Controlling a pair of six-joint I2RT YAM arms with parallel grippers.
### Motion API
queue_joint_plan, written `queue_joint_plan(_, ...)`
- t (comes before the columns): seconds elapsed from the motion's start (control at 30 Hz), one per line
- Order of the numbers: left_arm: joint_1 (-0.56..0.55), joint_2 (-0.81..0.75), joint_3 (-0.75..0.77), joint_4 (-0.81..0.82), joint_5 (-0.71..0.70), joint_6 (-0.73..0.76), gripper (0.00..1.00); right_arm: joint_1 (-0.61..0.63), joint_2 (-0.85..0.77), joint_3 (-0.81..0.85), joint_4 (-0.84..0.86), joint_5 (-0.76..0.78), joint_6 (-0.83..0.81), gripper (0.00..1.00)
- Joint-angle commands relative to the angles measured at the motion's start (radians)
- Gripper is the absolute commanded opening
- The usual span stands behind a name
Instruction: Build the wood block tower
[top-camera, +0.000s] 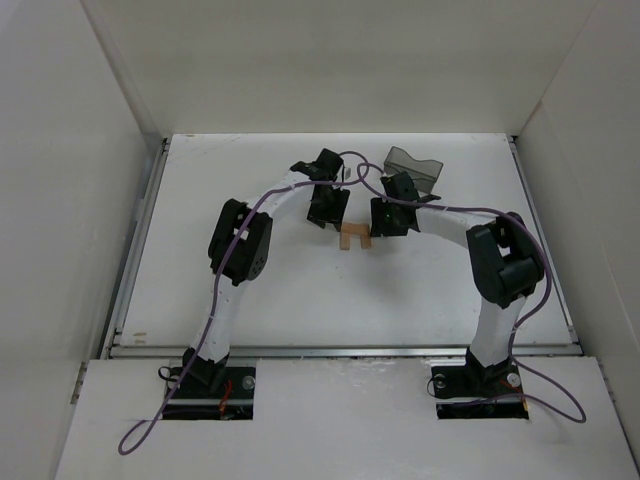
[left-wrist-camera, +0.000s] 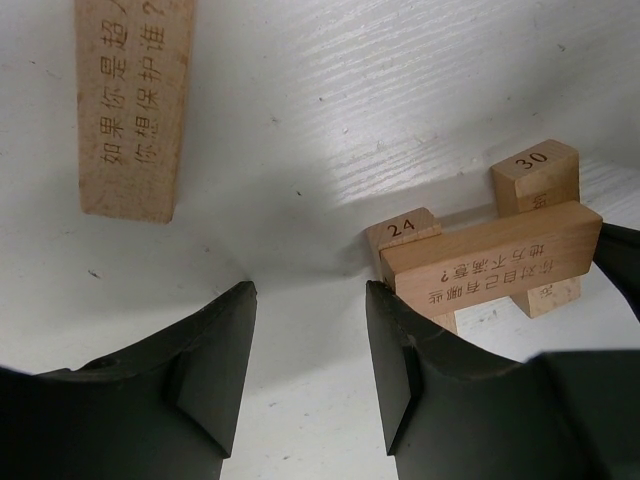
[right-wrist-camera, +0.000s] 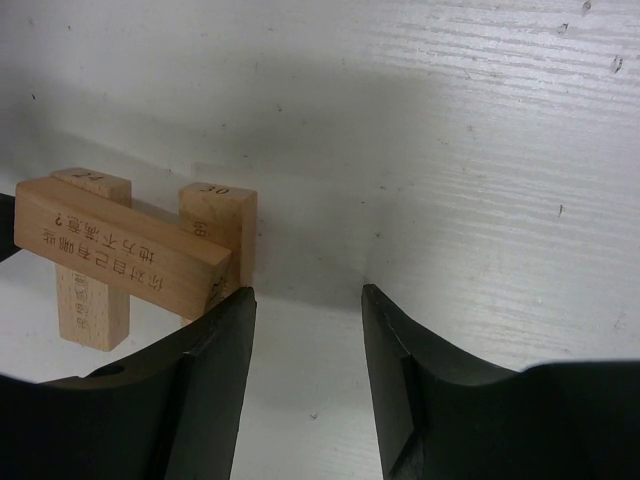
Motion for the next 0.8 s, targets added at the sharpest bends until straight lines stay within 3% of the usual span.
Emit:
queue_joint_plan(0.0, -0.008, 0.017, -0.051, -0.067, 0.032, 0.004, 0.45, 0.012, -0.030, -0.011, -0.011, -0.023, 0.018, 0.52)
queue_joint_plan(0.77, -0.008, 0.008, -0.051, -0.067, 0.032, 0.013, 0.45, 0.012, -0.041, 0.068, -0.032, 0.041, -0.001, 0.52)
